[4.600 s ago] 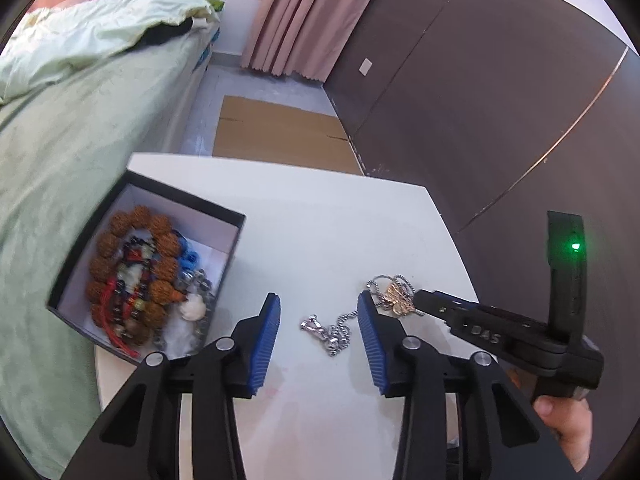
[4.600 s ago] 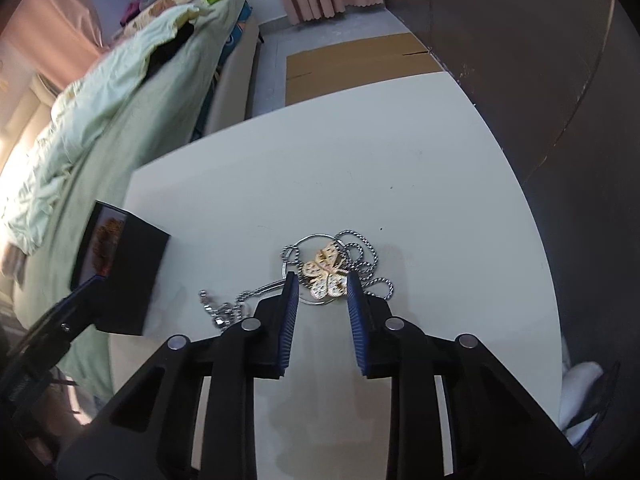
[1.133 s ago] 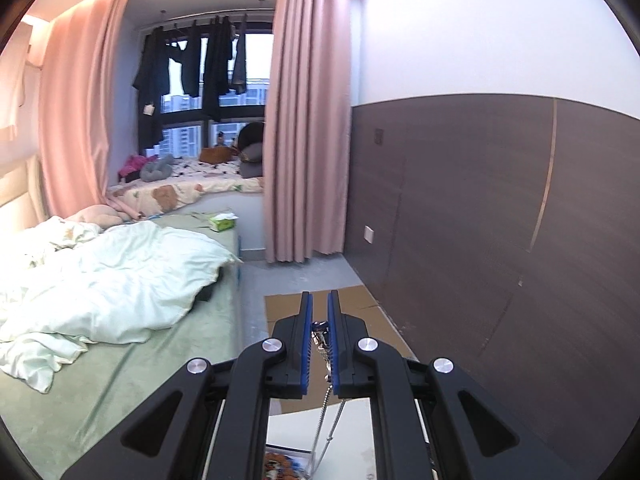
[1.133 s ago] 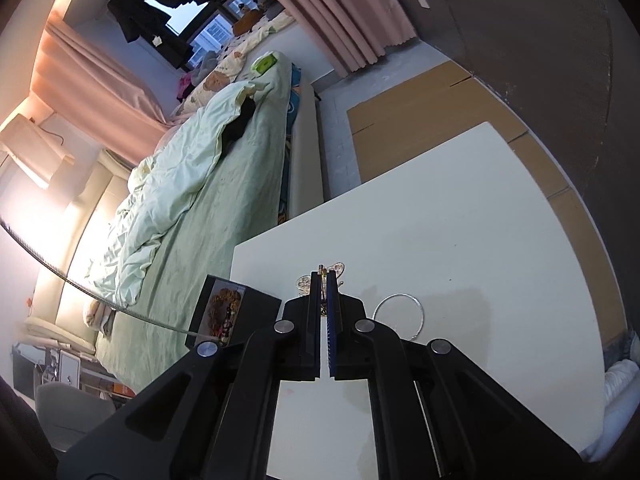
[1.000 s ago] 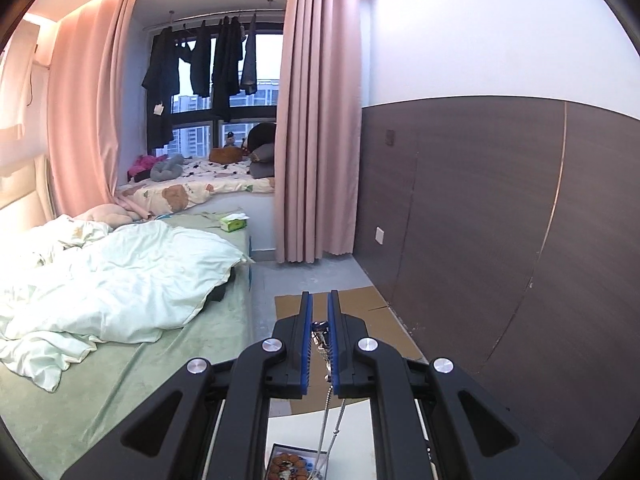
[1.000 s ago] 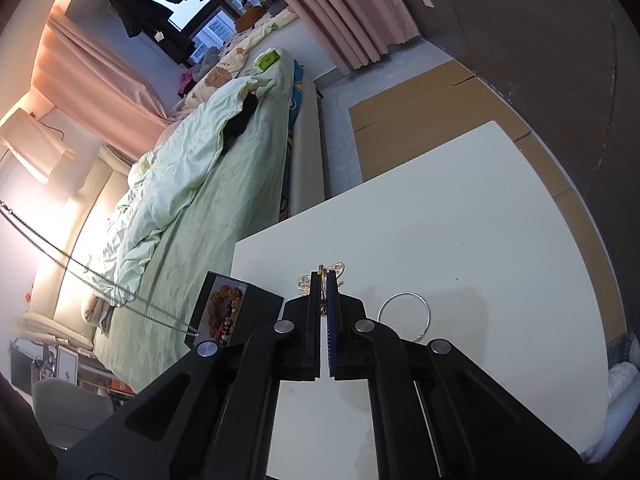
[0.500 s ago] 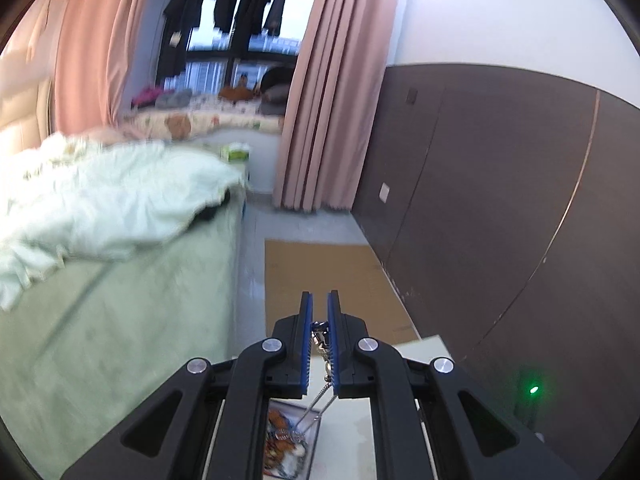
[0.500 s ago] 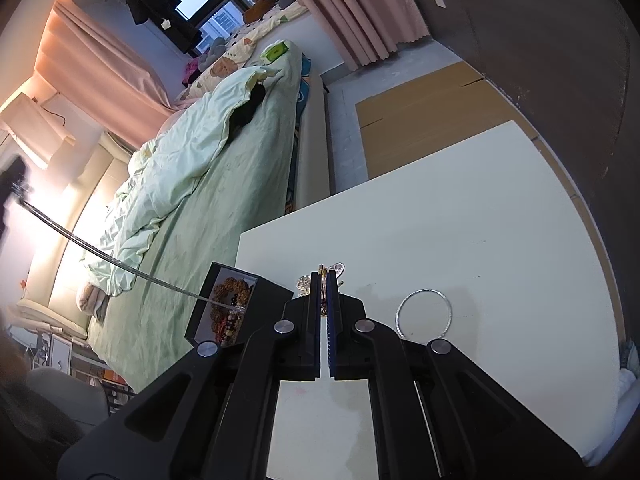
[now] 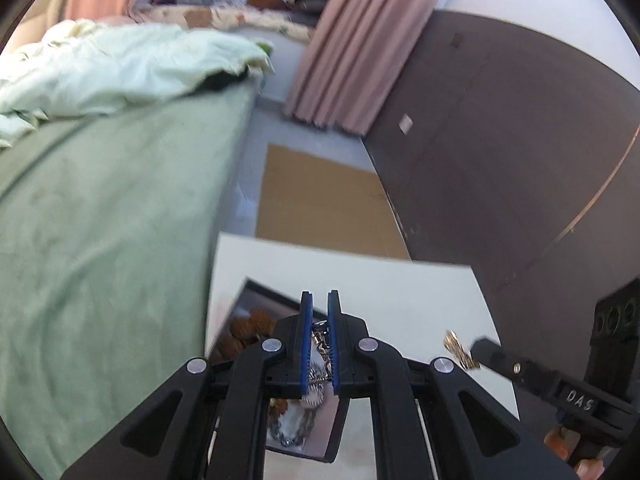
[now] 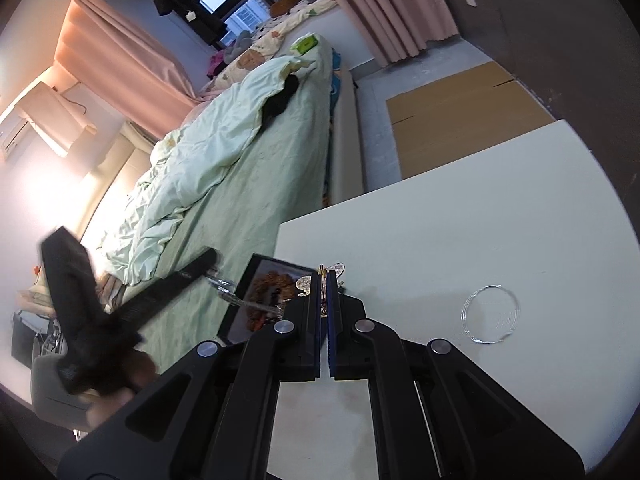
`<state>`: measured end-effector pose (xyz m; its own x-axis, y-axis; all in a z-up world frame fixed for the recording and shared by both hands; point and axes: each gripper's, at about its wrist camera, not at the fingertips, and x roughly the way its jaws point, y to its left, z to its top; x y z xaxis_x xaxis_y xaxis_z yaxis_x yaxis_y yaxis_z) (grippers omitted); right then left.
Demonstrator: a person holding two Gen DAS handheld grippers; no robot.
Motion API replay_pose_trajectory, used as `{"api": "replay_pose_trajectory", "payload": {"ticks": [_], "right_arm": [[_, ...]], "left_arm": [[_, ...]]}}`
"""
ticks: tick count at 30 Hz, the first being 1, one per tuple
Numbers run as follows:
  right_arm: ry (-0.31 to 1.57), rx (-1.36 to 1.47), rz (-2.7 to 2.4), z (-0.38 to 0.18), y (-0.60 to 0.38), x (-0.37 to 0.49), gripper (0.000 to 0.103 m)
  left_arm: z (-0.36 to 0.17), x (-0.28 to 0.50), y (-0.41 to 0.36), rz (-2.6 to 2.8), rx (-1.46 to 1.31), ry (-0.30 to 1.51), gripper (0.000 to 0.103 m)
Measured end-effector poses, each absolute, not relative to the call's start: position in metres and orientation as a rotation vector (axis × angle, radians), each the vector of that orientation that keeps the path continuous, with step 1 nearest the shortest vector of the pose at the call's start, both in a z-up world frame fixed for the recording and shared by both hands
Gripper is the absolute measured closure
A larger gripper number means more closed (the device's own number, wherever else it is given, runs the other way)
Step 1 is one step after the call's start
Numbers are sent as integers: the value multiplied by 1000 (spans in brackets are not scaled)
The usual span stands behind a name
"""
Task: Organize jewelry
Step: 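Lower the necklace into the black box and open both tools, then grasp the small silver ring with the left tool while the right reaches the large ring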
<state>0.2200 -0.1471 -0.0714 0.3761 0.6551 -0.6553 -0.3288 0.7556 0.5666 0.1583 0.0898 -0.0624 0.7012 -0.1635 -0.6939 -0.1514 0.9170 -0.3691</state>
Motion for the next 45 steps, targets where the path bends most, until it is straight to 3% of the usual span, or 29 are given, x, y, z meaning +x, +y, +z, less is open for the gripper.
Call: {"api": "replay_pose_trajectory", "payload": {"ticks": [7, 8, 9, 11, 16, 20, 21, 22, 24, 45], "right_arm": [[1011, 346, 668, -80, -114, 225, 99], [1017, 346, 668, -83, -110, 227, 99], [1020, 346, 668, -84, -108, 227, 99], [1030, 346, 670, -87, -103, 229, 99], [1042, 329, 695, -90, -88, 226, 99], [1052, 292, 692, -96, -72, 225, 98], [1062, 281, 686, -98, -69, 225, 95], [1087, 276, 681, -101, -68, 228, 82], [1098, 296, 671, -104, -70, 230, 69], [1086, 251, 438, -95, -208, 222, 70]], "left_arm": [[-87, 176, 91, -21, -454, 904, 96], [-88, 177, 94, -5, -461, 907, 91], [-88, 177, 98, 12, -472, 904, 76], [-85, 176, 110, 42, -511, 870, 56], [-73, 174, 123, 65, -520, 834, 55], [-68, 170, 130, 91, -517, 816, 38], [-67, 169, 132, 100, -514, 811, 33], [-65, 167, 134, 111, -511, 803, 30], [-63, 162, 136, 123, -513, 790, 22], [-56, 142, 36, -40, -341, 791, 20]]}}
